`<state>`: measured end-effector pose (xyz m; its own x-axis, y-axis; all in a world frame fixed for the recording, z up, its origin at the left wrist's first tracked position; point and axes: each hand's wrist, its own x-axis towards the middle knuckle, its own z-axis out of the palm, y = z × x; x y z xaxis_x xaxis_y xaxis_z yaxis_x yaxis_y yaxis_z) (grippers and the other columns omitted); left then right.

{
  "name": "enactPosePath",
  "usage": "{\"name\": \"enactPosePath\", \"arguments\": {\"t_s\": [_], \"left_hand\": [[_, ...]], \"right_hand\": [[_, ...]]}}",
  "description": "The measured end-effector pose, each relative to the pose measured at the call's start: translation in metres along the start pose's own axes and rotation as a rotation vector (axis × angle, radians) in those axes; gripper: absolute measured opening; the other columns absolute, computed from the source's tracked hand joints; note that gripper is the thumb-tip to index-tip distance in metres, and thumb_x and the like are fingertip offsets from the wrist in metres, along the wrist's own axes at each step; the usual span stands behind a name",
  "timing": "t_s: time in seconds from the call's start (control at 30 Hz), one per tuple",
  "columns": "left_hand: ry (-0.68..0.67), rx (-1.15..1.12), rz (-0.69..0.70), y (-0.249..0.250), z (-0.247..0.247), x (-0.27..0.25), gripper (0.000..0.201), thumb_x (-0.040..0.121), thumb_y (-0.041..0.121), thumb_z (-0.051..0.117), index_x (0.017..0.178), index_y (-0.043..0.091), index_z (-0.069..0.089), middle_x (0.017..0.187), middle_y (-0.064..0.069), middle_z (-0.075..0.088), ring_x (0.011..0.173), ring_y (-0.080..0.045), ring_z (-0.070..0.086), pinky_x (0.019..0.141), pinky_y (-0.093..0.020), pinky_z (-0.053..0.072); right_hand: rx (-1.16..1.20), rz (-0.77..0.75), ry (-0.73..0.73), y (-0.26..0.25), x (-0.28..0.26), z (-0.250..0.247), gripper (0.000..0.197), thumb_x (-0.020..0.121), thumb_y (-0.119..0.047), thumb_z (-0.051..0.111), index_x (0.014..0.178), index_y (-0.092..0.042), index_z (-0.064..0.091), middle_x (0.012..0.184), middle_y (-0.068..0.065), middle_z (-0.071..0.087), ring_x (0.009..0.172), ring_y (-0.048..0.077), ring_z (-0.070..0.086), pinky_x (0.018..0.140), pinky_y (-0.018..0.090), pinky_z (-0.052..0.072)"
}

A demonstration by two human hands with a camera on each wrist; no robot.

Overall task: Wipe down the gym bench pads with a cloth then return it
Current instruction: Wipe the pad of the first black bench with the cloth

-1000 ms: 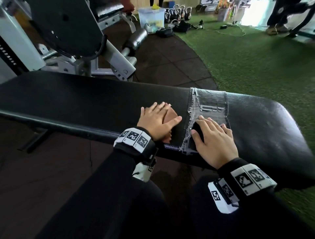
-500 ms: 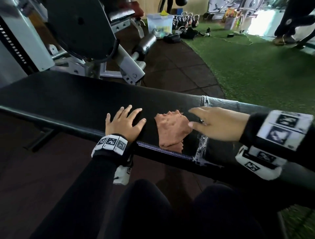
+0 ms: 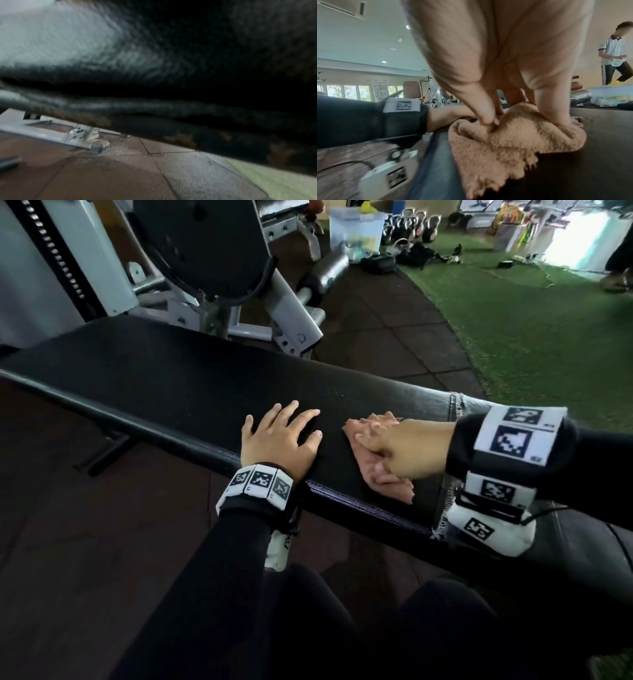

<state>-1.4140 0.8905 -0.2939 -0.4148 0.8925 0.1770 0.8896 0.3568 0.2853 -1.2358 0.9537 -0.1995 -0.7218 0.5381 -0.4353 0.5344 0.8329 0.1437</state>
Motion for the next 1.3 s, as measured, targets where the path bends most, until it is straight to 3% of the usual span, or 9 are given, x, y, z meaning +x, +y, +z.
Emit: {"name": "enactPosePath", "arguments": {"t_s": [0.27,0.37,0.43,0.57,0.67,0.77,1.03,1.17,1.3], "left_hand": [[0.02,-0.008,-0.013,0.0,0.001,0.001,0.045,0.092,0.055,0.029,0.136,0.054,0.031,0.154,0.02,0.022,0.144,-0.005,0.009,0.117,-0.042,-0.003],[0.022,-0.026,-0.01,-0.001,0.0,0.0,0.044,0.092,0.054,0.029,0.136,0.055,0.032,0.153,0.02,0.023,0.144,-0.005,0.009,0.117,-0.042,-0.004],[0.017,-0.022,-0.01,-0.001,0.0,-0.001,0.044,0.092,0.054,0.028,0.136,0.055,0.031,0.154,0.02,0.022,0.144,-0.005,0.008,0.117,-0.042,-0.004],[0.027,-0.033,-0.006,-0.001,0.001,0.0,0.045,0.091,0.054,0.028,0.136,0.054,0.032,0.153,0.02,0.023,0.144,-0.005,0.009,0.116,-0.043,-0.004],[0.045,-0.047,-0.002,-0.001,0.003,0.0,0.045,0.091,0.053,0.029,0.135,0.054,0.035,0.153,0.019,0.026,0.143,-0.005,0.011,0.116,-0.043,-0.002],[0.039,-0.045,-0.002,-0.002,0.002,0.001,0.045,0.091,0.053,0.029,0.135,0.054,0.034,0.153,0.019,0.025,0.143,-0.005,0.01,0.117,-0.043,-0.003],[0.028,-0.001,0.008,-0.003,0.002,0.001,0.044,0.092,0.054,0.027,0.136,0.055,0.03,0.153,0.02,0.023,0.144,-0.005,0.009,0.117,-0.043,-0.002],[0.03,-0.017,0.008,-0.003,0.003,0.002,0.043,0.092,0.054,0.027,0.135,0.056,0.031,0.153,0.021,0.023,0.143,-0.004,0.009,0.116,-0.043,-0.003],[0.011,-0.035,0.007,-0.002,0.001,0.001,0.044,0.091,0.053,0.027,0.135,0.056,0.032,0.153,0.02,0.023,0.143,-0.003,0.009,0.116,-0.042,-0.004]], "right_hand": [[0.198,0.061,0.089,0.046,0.076,-0.029,0.054,0.098,-0.013,0.042,0.148,-0.011,0.022,0.154,0.011,0.022,0.141,0.024,0.023,0.105,0.022,0.018],[0.275,0.206,0.112,0.08,0.067,-0.024,0.042,0.093,-0.006,0.047,0.134,-0.014,0.05,0.124,0.014,0.06,0.102,0.025,0.058,0.079,0.025,0.038],[0.237,0.233,0.093,0.098,0.051,-0.016,0.043,0.089,-0.003,0.049,0.128,-0.019,0.057,0.11,0.013,0.066,0.083,0.018,0.055,0.069,0.023,0.037],[0.266,0.218,-0.027,0.096,0.007,-0.004,0.042,0.094,-0.015,0.049,0.135,-0.023,0.05,0.116,0.001,0.06,0.106,0.011,0.051,0.089,0.018,0.034],[0.351,0.095,-0.043,0.056,-0.017,-0.004,0.027,0.099,-0.031,0.039,0.102,-0.02,0.064,0.119,0.005,0.059,0.121,0.017,0.043,0.085,0.006,0.024],[0.141,0.033,-0.048,0.019,-0.005,-0.005,0.058,0.095,-0.053,0.033,0.141,-0.018,0.038,0.155,0.013,0.018,0.144,0.024,0.009,0.111,0.023,0.008],[0.121,0.151,0.072,0.04,0.058,-0.032,0.057,0.097,-0.017,0.043,0.147,-0.009,0.017,0.154,0.013,0.019,0.141,0.028,0.016,0.101,0.023,0.013],[0.178,0.25,0.055,0.082,0.04,-0.012,0.052,0.103,-0.022,0.023,0.149,-0.007,0.004,0.157,0.01,0.009,0.144,0.022,0.013,0.111,0.024,0.011],[0.176,0.278,0.02,0.09,0.012,0.005,0.053,0.099,-0.031,0.028,0.15,-0.022,0.017,0.158,0.009,0.008,0.143,0.025,0.016,0.112,0.022,0.01]]}}
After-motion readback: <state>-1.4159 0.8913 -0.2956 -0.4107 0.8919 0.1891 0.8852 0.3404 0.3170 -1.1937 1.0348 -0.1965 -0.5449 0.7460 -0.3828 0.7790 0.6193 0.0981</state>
